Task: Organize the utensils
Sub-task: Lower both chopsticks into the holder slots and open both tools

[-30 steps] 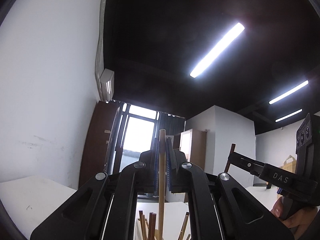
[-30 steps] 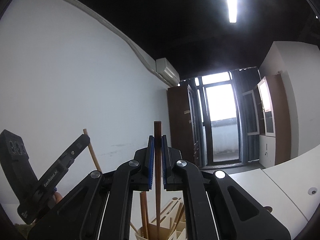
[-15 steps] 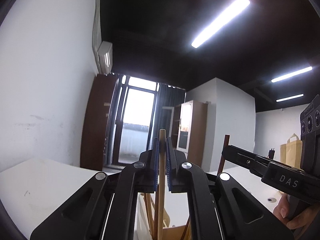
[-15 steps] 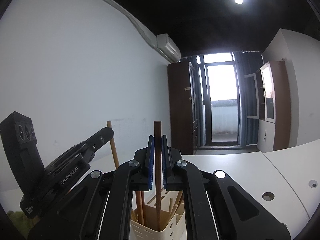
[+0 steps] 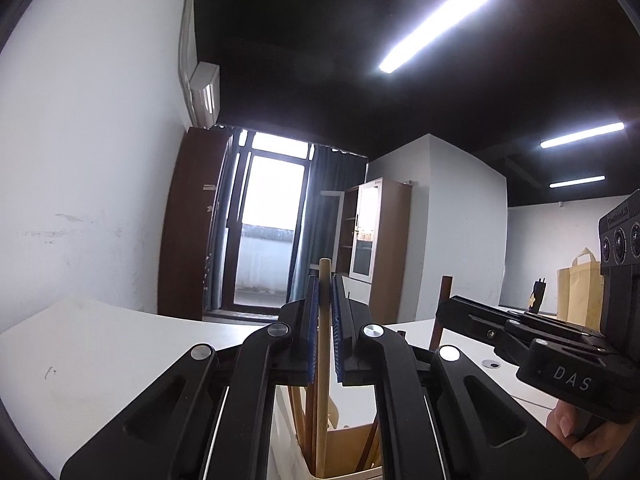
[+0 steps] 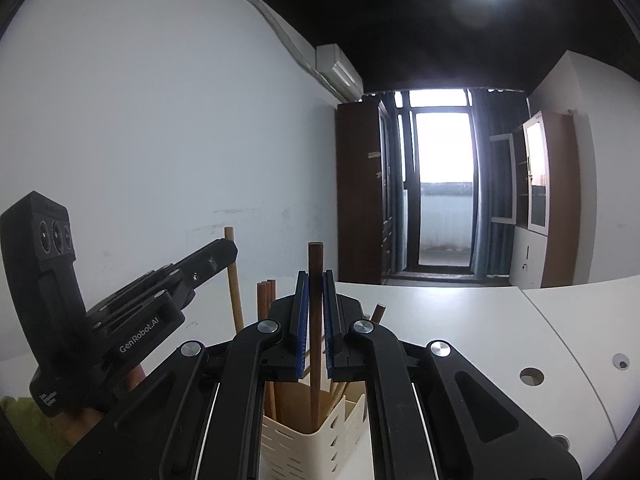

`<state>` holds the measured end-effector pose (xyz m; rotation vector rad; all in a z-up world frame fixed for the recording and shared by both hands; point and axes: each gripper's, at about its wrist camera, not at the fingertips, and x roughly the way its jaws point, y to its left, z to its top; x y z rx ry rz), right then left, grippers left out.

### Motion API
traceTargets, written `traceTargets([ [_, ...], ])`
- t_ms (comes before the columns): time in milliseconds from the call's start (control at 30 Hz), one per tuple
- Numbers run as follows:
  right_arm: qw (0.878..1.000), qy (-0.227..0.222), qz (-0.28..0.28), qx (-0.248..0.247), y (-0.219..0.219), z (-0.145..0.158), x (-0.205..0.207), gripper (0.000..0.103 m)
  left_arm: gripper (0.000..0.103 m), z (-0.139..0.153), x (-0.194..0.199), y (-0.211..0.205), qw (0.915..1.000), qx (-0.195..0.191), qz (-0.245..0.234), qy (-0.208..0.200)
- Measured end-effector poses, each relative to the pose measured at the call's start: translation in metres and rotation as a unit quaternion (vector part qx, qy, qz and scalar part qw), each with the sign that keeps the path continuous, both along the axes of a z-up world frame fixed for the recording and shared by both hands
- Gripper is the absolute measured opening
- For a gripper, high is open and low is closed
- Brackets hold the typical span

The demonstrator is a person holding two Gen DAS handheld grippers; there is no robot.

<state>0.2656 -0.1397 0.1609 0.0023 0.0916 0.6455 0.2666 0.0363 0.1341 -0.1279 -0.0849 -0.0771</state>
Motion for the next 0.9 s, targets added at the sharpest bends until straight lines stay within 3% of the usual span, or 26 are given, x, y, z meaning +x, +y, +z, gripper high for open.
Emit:
traceTargets([
  [700,0.999,0.034,-0.004,-0.023,0.012,-0.015,0.01,0.008,0.006,-0.02,0.005,0.0,0.999,0.02,0.002,0.04],
  [900,0.999,0.026,-0.007,-0.029,0.015,-0.01,0.01,0.008,0.006,-0.023,0.002,-0.001,0.9985,0.022,0.005,0.05],
])
